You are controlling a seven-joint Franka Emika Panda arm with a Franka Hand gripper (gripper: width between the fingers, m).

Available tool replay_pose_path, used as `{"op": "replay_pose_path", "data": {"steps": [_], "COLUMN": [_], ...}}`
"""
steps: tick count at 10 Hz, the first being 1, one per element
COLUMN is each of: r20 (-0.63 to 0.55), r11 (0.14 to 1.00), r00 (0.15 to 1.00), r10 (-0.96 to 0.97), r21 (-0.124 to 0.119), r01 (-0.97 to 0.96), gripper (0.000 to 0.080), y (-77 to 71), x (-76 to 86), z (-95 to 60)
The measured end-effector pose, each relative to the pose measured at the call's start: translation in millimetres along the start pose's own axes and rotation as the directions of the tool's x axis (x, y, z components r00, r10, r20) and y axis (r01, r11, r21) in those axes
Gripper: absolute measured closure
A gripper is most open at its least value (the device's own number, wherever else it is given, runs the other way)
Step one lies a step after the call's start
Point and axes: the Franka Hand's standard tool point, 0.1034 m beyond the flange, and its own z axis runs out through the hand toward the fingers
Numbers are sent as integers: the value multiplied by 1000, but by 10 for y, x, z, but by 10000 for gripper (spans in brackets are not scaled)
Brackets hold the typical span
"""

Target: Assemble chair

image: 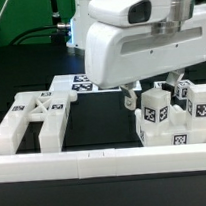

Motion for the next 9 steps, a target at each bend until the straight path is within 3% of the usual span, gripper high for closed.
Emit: {"op": "replay_pose_path", "data": {"steps": [1,2,6,9], "r20": [-1,-12,-12,-1], "r11": [1000,1000,995,872], "r00": [1000,1000,995,872], "r10": [26,24,103,490], "r21": [1,-5,-3,15], "r01": [-26,-24,-103,-489], "gripper": [310,514,512,512], "y": [-18,-17,-11,-12], "x": [13,42,38,55], "z": [9,10,7,2]}}
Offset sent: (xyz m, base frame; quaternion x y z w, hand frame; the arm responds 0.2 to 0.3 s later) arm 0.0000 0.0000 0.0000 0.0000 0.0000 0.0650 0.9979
